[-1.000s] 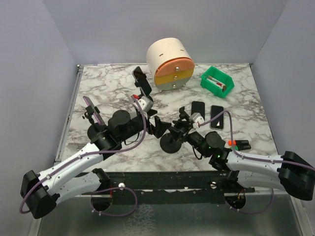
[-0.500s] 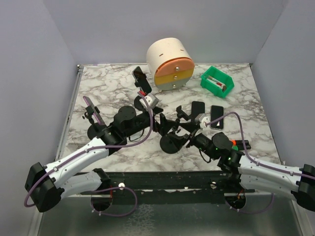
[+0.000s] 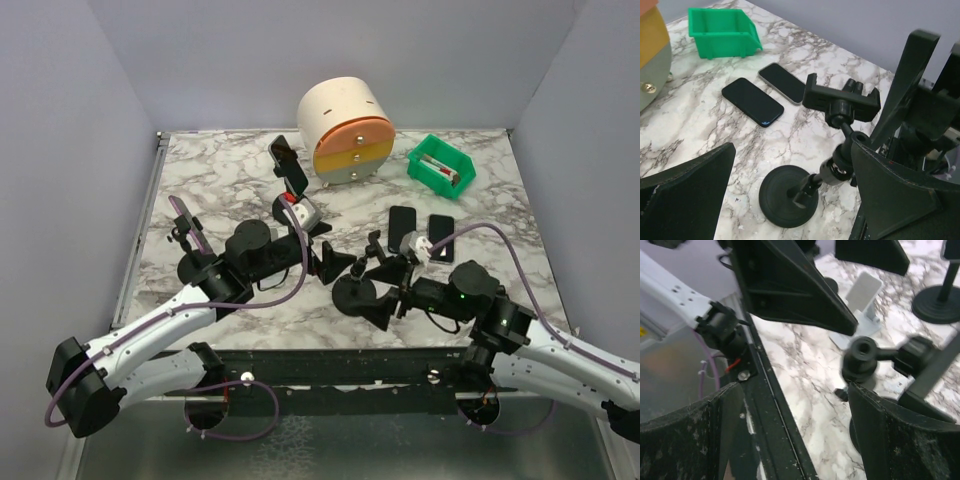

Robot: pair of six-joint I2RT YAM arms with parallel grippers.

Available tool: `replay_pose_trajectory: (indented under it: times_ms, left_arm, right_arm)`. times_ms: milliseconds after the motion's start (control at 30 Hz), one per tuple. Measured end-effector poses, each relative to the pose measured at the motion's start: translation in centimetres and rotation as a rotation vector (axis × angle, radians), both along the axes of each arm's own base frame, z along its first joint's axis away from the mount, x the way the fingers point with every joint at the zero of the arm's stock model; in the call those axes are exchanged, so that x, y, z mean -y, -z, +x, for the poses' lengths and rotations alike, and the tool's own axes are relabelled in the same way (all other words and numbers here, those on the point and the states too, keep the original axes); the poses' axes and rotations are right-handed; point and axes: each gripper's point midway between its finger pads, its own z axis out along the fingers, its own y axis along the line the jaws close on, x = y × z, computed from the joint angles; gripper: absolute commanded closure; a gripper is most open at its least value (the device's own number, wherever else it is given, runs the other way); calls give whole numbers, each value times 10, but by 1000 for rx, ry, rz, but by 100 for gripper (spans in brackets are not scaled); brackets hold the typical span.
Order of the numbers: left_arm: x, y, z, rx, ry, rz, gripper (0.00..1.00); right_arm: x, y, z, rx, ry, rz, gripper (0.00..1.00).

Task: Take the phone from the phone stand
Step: Pick up the phone stand at the center of the board.

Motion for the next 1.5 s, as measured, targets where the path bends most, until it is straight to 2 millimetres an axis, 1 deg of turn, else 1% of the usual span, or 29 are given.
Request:
replay_pose_trajectory:
  times_ms: [67, 167, 233, 300, 367, 467, 533, 600, 733, 833, 933, 1033, 1100, 1167, 1267, 1333, 1433, 1500]
  left_arm:
    - [3, 4, -4, 7, 34, 16, 1]
    - [6, 10, -5, 7, 59, 35, 1]
    - [9, 15, -4, 0, 64, 50, 1]
    - [11, 22, -2, -12, 66, 63, 1]
    - [12, 26, -1, -21, 67, 70, 1]
    - [14, 27, -3, -24, 81, 71, 1]
    - [16, 25, -5, -21, 100, 64, 1]
    - [18, 22, -11, -15, 135, 54, 1]
    - [26, 17, -20, -7, 211, 38, 1]
    - [35, 15, -24, -11, 265, 35, 2]
    - [44, 18, -27, -25, 306, 42, 6]
    - [55, 24, -27, -42, 328, 58, 11]
    - [61, 29, -28, -51, 337, 70, 17]
    - [65, 34, -28, -57, 343, 82, 26]
    - [68, 38, -28, -54, 345, 95, 42]
    - [69, 41, -27, -52, 343, 103, 56]
    - [71, 44, -26, -49, 343, 111, 82]
    - [73, 40, -24, -27, 342, 111, 99]
  right_arm:
    - [7, -14, -10, 21, -28, 40, 9]
    - [19, -48, -19, 73, -37, 118, 9]
    - [26, -73, -20, 108, -21, 167, 9]
    - [32, -89, -16, 127, 14, 194, 10]
    - [35, -89, -10, 125, 52, 188, 11]
    - [38, -76, -4, 104, 93, 158, 11]
    - [41, -69, -4, 97, 107, 153, 11]
    - [46, -68, -4, 101, 118, 160, 11]
    - [56, -82, -9, 128, 126, 210, 11]
    - [59, -90, -10, 136, 129, 227, 11]
    - [61, -95, -11, 140, 128, 240, 11]
    - [63, -100, -13, 144, 128, 257, 11]
    - [65, -104, -14, 148, 128, 266, 11]
    - [66, -106, -15, 150, 129, 273, 11]
    - [68, -108, -15, 152, 132, 280, 11]
    - [70, -109, -14, 154, 144, 283, 11]
    - [72, -110, -12, 155, 159, 287, 11]
    - [73, -110, -12, 156, 165, 289, 11]
